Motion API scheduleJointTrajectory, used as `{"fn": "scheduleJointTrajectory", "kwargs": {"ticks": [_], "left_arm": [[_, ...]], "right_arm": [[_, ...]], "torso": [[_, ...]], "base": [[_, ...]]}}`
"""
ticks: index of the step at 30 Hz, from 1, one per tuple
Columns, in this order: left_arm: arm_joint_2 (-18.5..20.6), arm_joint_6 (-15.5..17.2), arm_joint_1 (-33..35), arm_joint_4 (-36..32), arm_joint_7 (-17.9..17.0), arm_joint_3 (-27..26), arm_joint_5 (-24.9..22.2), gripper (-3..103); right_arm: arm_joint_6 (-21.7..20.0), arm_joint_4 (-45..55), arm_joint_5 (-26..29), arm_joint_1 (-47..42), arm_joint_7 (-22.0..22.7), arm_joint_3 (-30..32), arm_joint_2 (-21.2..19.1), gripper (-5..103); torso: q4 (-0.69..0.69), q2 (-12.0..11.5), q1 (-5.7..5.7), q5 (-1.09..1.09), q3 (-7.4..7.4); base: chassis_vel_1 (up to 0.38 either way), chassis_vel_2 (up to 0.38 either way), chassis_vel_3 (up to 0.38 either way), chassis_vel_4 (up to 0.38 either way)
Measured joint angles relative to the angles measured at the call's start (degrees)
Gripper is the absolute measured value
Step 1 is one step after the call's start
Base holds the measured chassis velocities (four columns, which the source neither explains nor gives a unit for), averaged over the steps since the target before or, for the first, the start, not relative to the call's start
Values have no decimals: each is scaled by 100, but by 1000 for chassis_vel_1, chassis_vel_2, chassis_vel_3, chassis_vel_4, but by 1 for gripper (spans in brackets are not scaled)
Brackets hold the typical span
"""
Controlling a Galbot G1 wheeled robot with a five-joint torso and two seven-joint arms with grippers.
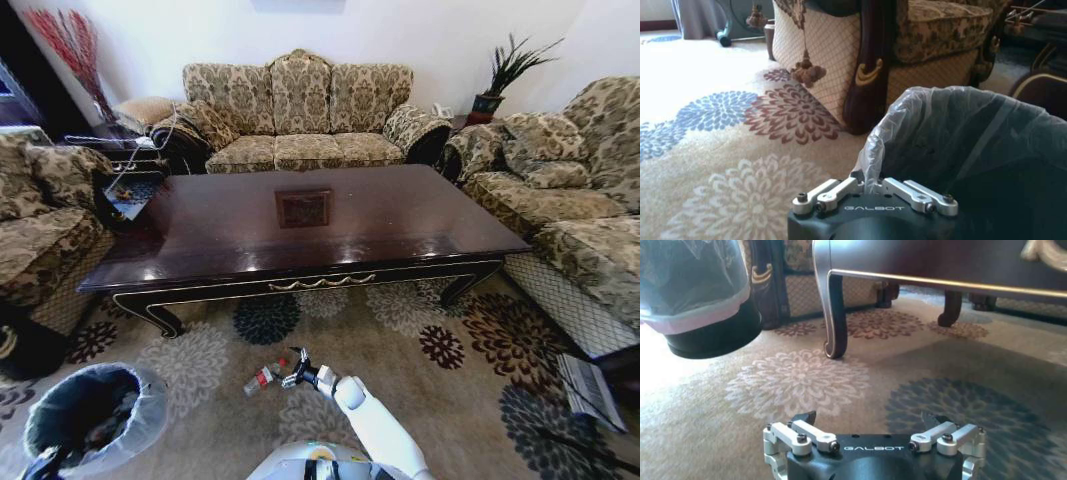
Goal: Move to the front of the table and place the trash on the table into the trash bin.
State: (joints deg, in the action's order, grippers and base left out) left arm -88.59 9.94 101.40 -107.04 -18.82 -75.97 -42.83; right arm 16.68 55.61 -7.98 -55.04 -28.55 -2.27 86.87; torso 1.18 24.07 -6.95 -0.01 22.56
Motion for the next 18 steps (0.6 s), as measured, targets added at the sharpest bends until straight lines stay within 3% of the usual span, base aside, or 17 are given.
{"fn": "scheduleJointTrajectory", "kwargs": {"ticks": [2, 4, 10, 18], "left_arm": [[0, -22, 11, 0, 1, 2, 13, 2], [-6, -26, 33, -35, 1, 4, 30, 2], [-65, -15, 96, -204, 17, -7, 30, 2], [-185, -158, 118, -62, 97, 49, 133, 2]], "right_arm": [[5, -154, -113, 80, -134, 29, 99, 100], [62, -450, -564, 275, -425, 135, 308, 100], [281, -1299, -1480, 890, -553, 197, 522, 100], [240, -2031, -1484, 1333, -535, -42, 525, 100]], "torso": [[0, 2, -1, 0, 1], [1, 5, -1, -2, 3], [-1, 10, -4, 1, 7], [2, 15, -5, 1, 9]], "base": [[135, 131, -123, -114], [77, 58, -45, -43], [7, 1, 3, 4], [0, 0, 0, 0]]}}
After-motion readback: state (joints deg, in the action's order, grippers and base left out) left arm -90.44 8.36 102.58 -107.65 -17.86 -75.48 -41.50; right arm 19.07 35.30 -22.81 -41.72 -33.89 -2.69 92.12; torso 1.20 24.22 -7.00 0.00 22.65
